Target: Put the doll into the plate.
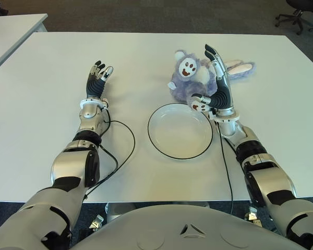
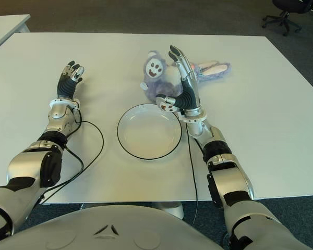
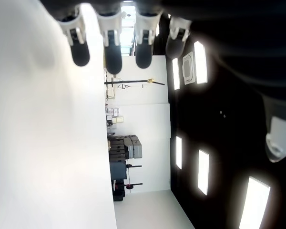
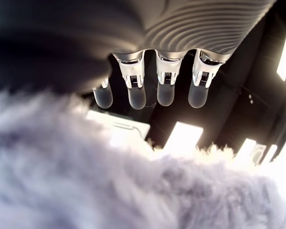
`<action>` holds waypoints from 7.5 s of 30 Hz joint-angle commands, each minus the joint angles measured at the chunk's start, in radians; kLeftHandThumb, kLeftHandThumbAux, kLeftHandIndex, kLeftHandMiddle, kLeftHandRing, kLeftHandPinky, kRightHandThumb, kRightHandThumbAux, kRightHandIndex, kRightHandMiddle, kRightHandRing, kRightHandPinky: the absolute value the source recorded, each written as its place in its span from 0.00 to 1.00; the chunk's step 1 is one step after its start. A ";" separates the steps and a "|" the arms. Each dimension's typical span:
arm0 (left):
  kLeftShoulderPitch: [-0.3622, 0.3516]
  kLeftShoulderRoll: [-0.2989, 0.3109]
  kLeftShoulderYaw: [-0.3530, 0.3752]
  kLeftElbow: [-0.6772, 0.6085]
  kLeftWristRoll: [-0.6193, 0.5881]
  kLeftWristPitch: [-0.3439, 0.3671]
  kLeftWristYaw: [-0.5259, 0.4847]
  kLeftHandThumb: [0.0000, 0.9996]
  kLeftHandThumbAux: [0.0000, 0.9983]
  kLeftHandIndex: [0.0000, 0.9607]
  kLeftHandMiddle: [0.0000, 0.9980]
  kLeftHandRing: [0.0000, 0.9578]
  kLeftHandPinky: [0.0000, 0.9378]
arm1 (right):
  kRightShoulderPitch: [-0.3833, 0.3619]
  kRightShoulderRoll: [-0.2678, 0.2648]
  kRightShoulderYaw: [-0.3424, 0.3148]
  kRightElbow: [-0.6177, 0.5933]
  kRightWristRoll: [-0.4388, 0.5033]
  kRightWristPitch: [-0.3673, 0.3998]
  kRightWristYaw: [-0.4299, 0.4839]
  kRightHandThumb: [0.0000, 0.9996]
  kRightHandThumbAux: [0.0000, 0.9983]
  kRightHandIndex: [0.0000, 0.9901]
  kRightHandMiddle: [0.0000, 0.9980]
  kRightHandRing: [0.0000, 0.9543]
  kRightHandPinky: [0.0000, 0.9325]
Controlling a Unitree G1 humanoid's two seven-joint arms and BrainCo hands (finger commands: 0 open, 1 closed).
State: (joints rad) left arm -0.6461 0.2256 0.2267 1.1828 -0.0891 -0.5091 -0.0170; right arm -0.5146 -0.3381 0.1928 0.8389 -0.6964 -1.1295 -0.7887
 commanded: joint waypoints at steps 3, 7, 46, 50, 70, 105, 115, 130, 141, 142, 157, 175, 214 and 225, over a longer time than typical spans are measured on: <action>0.105 -0.020 0.007 0.075 -0.006 0.076 -0.039 0.00 0.46 0.00 0.11 0.13 0.11 | 0.396 0.114 0.082 0.287 -0.027 0.089 -0.092 0.10 0.33 0.00 0.02 0.00 0.00; 0.105 -0.020 0.008 0.075 -0.007 0.075 -0.042 0.00 0.46 0.00 0.12 0.13 0.09 | 0.396 0.113 0.086 0.287 -0.027 0.085 -0.098 0.11 0.33 0.00 0.02 0.00 0.00; 0.104 -0.023 0.010 0.075 -0.010 0.072 -0.039 0.00 0.47 0.00 0.12 0.14 0.12 | 0.336 0.098 0.056 0.192 0.026 -0.058 -0.115 0.23 0.42 0.09 0.10 0.08 0.08; 0.105 -0.024 0.011 0.074 -0.012 0.070 -0.041 0.00 0.47 0.00 0.12 0.14 0.13 | 0.331 0.093 0.062 0.191 0.016 -0.060 -0.121 0.24 0.42 0.10 0.10 0.07 0.08; 0.110 -0.024 0.011 0.069 -0.020 0.063 -0.052 0.00 0.47 0.00 0.12 0.15 0.15 | 0.303 0.036 0.046 0.123 0.107 -0.085 0.028 0.20 0.39 0.12 0.09 0.06 0.08; 0.109 -0.009 0.014 0.063 -0.020 0.064 -0.049 0.00 0.47 0.00 0.13 0.16 0.17 | 0.397 0.110 -0.070 -0.030 0.277 -0.207 0.199 0.21 0.39 0.05 0.12 0.09 0.07; 0.109 -0.004 0.014 0.065 -0.022 0.061 -0.055 0.00 0.47 0.01 0.14 0.16 0.19 | 0.394 0.222 -0.171 0.015 0.249 -0.347 0.143 0.38 0.46 0.12 0.16 0.12 0.15; 0.103 0.000 0.009 0.066 -0.016 0.070 -0.046 0.00 0.48 0.00 0.15 0.17 0.20 | 0.433 0.322 -0.243 0.042 0.208 -0.422 0.140 0.45 0.41 0.12 0.12 0.09 0.11; 0.103 0.001 0.010 0.065 -0.018 0.066 -0.046 0.00 0.47 0.01 0.15 0.18 0.22 | 0.429 0.339 -0.252 0.103 0.169 -0.455 0.145 0.50 0.43 0.13 0.11 0.10 0.14; 0.103 0.000 0.010 0.064 -0.018 0.065 -0.046 0.00 0.47 0.01 0.15 0.19 0.22 | 0.430 0.340 -0.254 0.107 0.165 -0.458 0.144 0.50 0.43 0.13 0.12 0.10 0.14; 0.103 -0.003 0.012 0.062 -0.021 0.064 -0.045 0.00 0.47 0.01 0.15 0.18 0.22 | 0.437 0.224 -0.165 0.130 -0.174 -0.207 -0.148 0.39 0.42 0.06 0.10 0.09 0.10; 0.104 -0.008 0.009 0.057 -0.019 0.064 -0.045 0.00 0.47 0.00 0.14 0.16 0.14 | 0.388 0.175 -0.036 0.215 -0.146 0.040 -0.063 0.28 0.43 0.04 0.07 0.04 0.04; 0.109 -0.004 0.012 0.054 -0.021 0.056 -0.046 0.00 0.47 0.01 0.14 0.17 0.20 | 0.340 0.219 -0.025 0.329 -0.037 0.175 0.035 0.47 0.44 0.02 0.10 0.08 0.03; 0.109 -0.004 0.012 0.055 -0.021 0.056 -0.046 0.00 0.46 0.01 0.14 0.17 0.20 | 0.346 0.226 -0.041 0.338 -0.020 0.193 0.070 0.45 0.44 0.01 0.10 0.08 0.02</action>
State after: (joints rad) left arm -0.6358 0.2433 0.2268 1.1806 -0.1018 -0.5095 -0.0378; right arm -0.5512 -0.2637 0.1355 0.8826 -0.8518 -1.0329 -0.7700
